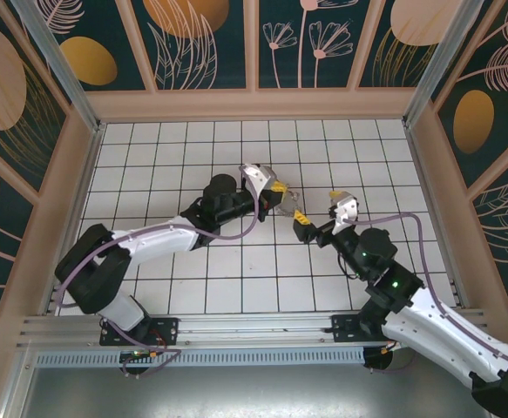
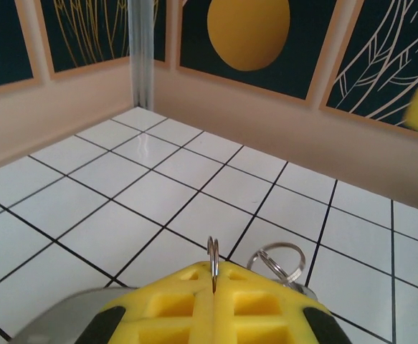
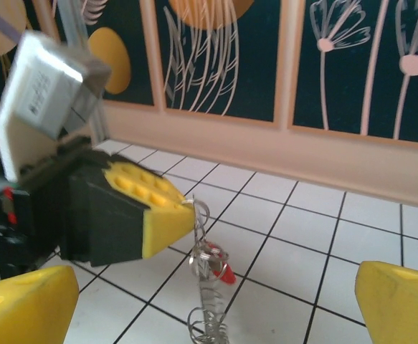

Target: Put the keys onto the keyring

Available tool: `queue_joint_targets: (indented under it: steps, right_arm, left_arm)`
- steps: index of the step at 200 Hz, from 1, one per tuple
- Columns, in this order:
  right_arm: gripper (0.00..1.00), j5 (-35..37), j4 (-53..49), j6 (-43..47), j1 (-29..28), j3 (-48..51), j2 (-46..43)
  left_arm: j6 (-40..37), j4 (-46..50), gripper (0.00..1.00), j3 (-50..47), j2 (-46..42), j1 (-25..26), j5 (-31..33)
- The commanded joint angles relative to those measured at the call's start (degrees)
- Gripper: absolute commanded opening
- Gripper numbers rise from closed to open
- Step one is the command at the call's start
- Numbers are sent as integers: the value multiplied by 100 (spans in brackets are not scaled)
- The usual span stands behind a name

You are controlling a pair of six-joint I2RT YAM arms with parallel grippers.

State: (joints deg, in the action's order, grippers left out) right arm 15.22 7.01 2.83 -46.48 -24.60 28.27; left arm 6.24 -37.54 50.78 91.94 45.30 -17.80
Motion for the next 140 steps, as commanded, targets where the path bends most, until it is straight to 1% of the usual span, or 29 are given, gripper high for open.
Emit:
queue_joint_targets:
  steps: [1,19,38,58,83,116,140]
  right_arm:
    - [99,435,-48,-216,39,109,-121]
    - [99,464,-32,-239,42,147,-81]
    - [99,403,-62,-148,58,133,-65]
    - [99,353,-178,-75,85,72,-37]
    - [99,330,-207,-46,130,69,-54]
    - [99,125,-46,-37,150,122,-127]
    - [99,78,-24,-64,169,113,-27]
  left_arm:
    - [274,-619,0,50,220,-96,-347]
    - [371,-562,0,-153,307,-121,-321]
    - [522,-703,0,-596,236,-123,-333]
    - [699,-778,3,-1121,81,-119,-271]
    - [775,-341,5,-1535,-141,-118,-94]
    - [868,192,7,-2000,-536,-118,321]
    - [922,362,8,-2334,-775,-119,658]
